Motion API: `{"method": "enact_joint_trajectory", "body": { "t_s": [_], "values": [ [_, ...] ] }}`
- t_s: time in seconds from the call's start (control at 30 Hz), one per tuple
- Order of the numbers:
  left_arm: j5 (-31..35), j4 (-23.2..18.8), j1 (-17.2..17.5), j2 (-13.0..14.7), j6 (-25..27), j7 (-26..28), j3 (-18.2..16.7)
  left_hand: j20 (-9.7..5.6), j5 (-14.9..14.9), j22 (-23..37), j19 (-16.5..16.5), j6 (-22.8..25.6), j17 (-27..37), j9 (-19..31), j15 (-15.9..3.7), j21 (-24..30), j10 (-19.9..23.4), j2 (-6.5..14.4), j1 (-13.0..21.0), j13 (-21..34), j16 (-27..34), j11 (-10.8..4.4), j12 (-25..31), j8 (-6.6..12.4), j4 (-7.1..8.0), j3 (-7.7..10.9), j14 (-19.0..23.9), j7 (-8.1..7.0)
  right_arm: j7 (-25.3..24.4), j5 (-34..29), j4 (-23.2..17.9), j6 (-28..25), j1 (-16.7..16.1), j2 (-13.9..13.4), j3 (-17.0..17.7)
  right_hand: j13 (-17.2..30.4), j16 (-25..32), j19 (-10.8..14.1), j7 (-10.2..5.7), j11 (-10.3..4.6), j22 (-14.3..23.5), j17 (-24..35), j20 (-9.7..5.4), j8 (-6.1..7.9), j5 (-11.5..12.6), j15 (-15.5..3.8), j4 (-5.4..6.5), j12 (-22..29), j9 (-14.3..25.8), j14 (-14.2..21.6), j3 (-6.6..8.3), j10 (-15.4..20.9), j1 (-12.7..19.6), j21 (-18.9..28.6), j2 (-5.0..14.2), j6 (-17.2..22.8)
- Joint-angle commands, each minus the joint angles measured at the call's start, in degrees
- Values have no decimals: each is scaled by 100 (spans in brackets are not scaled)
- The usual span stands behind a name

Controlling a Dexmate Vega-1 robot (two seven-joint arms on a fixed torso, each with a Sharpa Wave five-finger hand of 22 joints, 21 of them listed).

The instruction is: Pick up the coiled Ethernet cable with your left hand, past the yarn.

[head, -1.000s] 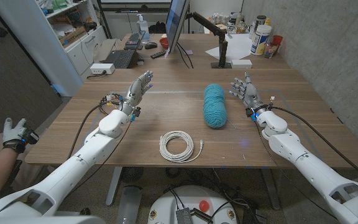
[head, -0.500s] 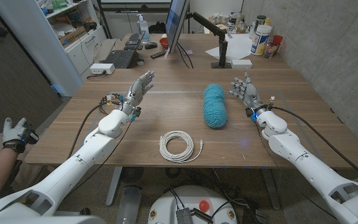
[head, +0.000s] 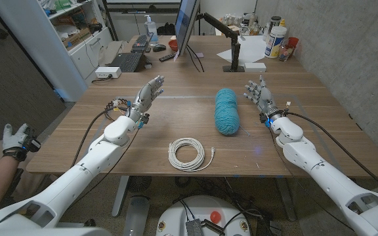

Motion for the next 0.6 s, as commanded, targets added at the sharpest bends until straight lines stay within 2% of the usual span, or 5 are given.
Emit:
{"method": "enact_joint_trajectory", "body": {
  "t_s": [0.03,0.6],
  "values": [
    [-34,17,60,5,-66,-105,22,-3,30,19,12,48,8,29,-95,2,34,-12,65,26,-2,37,25,-16,-24,6,-11,-3,17,22,51,125,-13,51,27,-10,-20,-24,34,4,5,-4,-55,4,42,-50,-22,-41,23,-80,-5,-85,83,-40,237,-7],
    [152,-292,159,307,135,-149,58,-48,26,16,-62,-14,6,28,-53,-26,-106,-5,82,25,-37,64,-40,-56,-49,10,-123,16,-3,23,47,143,-21,60,37,-26,-47,-162,47,30,-3,-28,-31,-31,45,-30,-29,-61,21,-317,-17,-311,89,-46,217,-124]
  ]
}}
